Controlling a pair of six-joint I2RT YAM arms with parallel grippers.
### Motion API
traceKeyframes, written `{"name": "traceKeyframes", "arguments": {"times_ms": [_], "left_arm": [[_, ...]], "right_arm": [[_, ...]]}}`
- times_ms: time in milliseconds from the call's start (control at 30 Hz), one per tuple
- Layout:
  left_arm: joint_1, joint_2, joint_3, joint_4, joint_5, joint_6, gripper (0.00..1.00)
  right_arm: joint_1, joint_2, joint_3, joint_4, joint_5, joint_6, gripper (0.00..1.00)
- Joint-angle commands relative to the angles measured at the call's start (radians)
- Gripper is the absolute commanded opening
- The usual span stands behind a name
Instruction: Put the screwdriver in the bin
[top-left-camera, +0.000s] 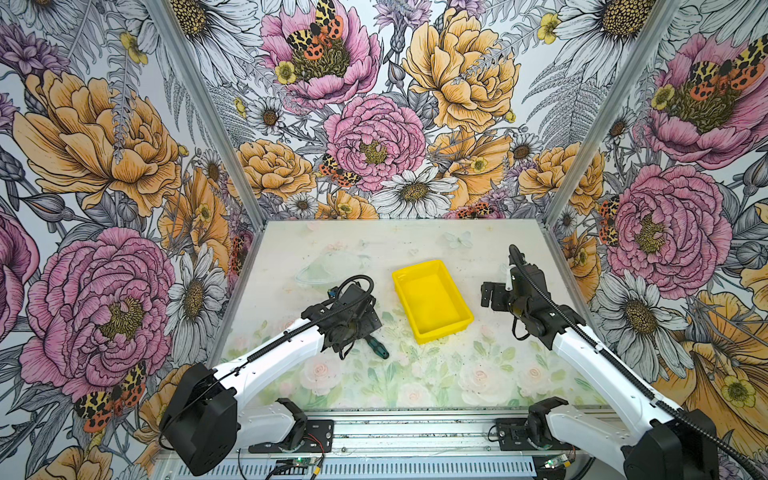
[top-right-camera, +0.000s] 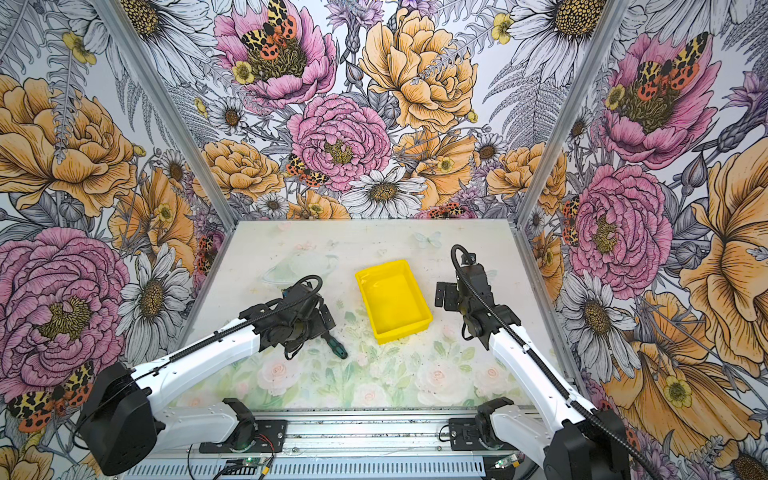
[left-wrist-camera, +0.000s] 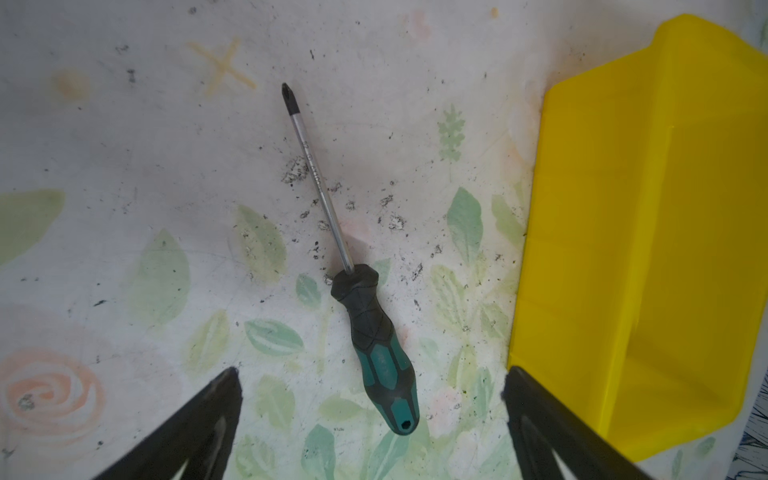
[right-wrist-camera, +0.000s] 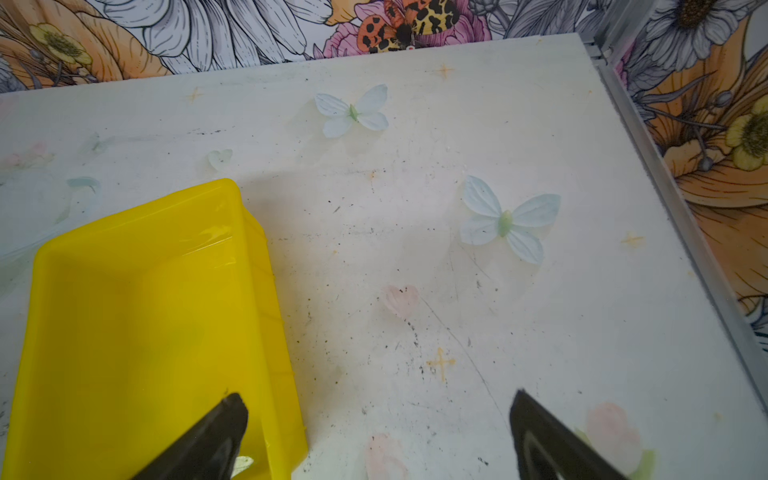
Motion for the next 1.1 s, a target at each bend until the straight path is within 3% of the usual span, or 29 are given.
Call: {"name": "traceKeyframes", "arguments": {"times_ms": [0, 267, 600, 867, 1067], "left_arm": [[-0.016, 0.048, 0.053, -0.005, -0.02, -0.047, 0.98], [-0.044, 0.223, 0.14, -0.002, -0.003, -0.007, 0.99], [-0.074, 0.311, 0.136, 0.04, 0.024, -0.025, 0.98], [-0.074, 0.35, 0.127, 0.07, 0.042, -0.021, 0.97], [-0.083, 0.366, 0.095, 0.093, 0.052, -0.042, 0.94]], "right_arm": [[0.022, -0.079, -0.042, 0.065, -0.131, -0.08, 1.0], [0.056, -0.14, -0.068, 0.068, -0.341, -0.13, 1.0], [0.161, -0.155, -0.08, 0.098, -0.541, -0.201, 0.99], [0.274, -0.187, -0.075, 0.095, -0.562, -0.29, 1.0], [0.291, -0.178, -0.082, 0.097, -0.54, -0.299, 0.99]]}}
